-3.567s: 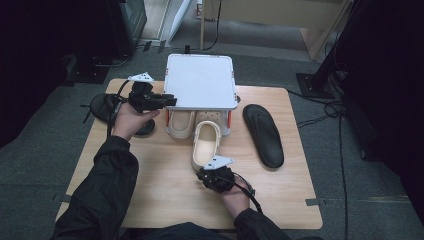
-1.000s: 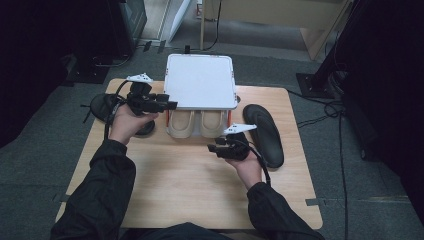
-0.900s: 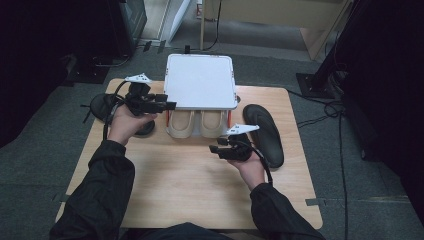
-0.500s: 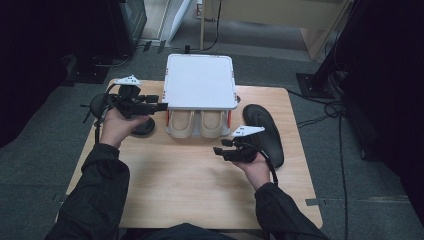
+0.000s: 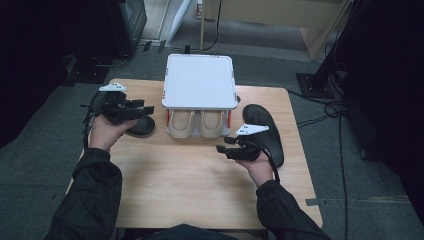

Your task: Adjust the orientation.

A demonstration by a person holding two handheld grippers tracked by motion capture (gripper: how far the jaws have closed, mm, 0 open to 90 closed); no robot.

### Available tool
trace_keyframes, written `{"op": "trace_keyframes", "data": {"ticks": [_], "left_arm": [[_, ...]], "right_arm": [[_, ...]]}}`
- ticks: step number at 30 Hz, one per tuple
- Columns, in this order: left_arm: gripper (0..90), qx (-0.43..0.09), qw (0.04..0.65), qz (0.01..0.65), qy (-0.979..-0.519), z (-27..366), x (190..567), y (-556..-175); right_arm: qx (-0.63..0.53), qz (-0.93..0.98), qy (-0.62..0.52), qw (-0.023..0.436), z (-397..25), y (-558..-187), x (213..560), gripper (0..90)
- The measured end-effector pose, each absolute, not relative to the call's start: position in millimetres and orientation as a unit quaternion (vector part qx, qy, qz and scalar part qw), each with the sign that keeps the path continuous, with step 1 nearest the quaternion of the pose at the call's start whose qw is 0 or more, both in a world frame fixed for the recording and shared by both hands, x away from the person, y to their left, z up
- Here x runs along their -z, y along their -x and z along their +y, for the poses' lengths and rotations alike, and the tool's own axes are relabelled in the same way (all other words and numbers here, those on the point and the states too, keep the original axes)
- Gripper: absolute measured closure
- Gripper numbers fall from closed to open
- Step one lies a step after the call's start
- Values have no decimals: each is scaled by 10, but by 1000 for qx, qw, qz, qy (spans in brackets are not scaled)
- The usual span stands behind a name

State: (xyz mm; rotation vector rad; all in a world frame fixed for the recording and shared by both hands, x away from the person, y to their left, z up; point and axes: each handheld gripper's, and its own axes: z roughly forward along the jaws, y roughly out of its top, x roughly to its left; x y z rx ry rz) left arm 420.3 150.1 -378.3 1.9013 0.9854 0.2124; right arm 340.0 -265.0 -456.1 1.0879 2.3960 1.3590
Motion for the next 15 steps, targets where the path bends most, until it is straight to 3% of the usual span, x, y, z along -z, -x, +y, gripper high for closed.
{"op": "trace_keyframes", "data": {"ticks": [15], "left_arm": [[405, -104, 460, 444, -762, 1827, 4047, -4181]], "right_arm": [[-460, 807, -362, 83, -2577, -3484, 4587, 496]]}}
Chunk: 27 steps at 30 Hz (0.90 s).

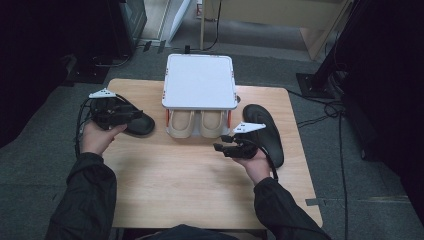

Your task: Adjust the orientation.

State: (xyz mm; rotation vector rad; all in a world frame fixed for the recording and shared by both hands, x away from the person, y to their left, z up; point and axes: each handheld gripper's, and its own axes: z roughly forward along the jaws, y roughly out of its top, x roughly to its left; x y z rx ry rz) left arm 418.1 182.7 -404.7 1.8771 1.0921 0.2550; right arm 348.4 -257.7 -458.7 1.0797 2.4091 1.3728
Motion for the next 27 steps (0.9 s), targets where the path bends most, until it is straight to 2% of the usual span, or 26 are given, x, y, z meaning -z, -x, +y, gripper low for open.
{"op": "trace_keyframes", "data": {"ticks": [27], "left_arm": [[432, -137, 417, 533, -723, 2355, 4583, -4420]], "right_arm": [[-449, 818, -352, 83, -2471, -3480, 4625, 501]]}}
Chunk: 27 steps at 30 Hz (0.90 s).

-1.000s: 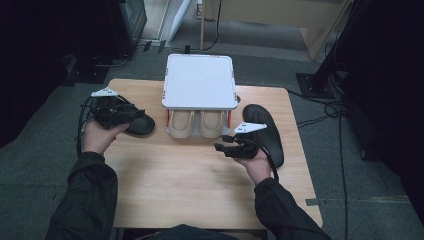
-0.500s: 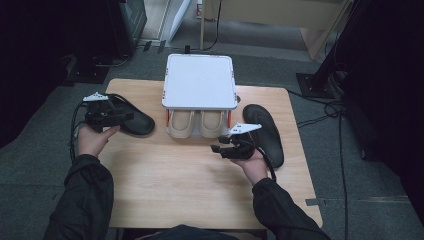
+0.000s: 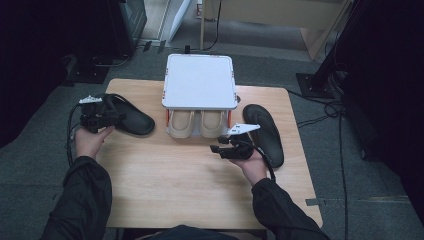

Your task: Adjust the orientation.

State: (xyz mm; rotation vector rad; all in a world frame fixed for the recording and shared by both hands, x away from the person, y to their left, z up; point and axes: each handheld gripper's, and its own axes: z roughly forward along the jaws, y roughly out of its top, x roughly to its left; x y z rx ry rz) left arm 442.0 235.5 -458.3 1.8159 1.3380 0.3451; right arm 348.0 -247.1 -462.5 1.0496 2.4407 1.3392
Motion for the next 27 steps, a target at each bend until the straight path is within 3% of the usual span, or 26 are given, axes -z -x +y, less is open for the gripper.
{"op": "trace_keyframes", "data": {"ticks": [17, 27], "left_arm": [[415, -126, 391, 571, -711, 2470, 4839, -4563], [401, -145, 373, 573, -715, 2385, 4857, -4617]], "right_arm": [[-452, 816, -350, 83, -2472, -3462, 4615, 503], [-450, 818, -348, 84, -2456, -3453, 4629, 503]]}}
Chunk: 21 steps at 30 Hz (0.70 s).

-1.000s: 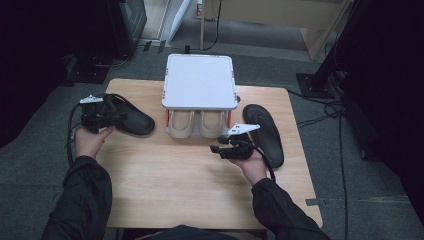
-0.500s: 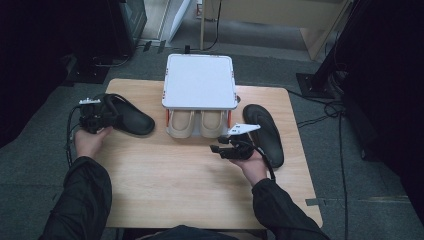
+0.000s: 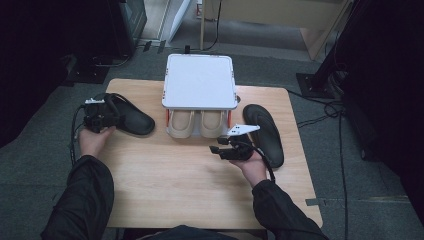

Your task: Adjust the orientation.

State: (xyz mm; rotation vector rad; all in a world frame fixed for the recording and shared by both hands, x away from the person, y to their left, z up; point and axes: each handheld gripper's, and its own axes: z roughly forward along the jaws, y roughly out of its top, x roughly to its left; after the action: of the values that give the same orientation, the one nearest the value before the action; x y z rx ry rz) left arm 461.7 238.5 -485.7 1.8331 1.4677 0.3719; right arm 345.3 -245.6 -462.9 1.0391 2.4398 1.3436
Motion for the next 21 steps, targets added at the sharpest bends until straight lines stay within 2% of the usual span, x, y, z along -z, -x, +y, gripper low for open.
{"op": "trace_keyframes", "data": {"ticks": [12, 18, 21], "left_arm": [[449, -133, 370, 584, -710, 2385, 4855, -4648], [547, -128, 373, 581, -712, 2405, 4839, -4641], [557, -131, 370, 581, -714, 2394, 4835, -4641]], "right_arm": [[-446, 819, -352, 84, -2446, -3445, 4640, 503], [-448, 818, -351, 86, -2455, -3446, 4638, 503], [-447, 818, -351, 87, -2455, -3448, 4639, 503]]}}
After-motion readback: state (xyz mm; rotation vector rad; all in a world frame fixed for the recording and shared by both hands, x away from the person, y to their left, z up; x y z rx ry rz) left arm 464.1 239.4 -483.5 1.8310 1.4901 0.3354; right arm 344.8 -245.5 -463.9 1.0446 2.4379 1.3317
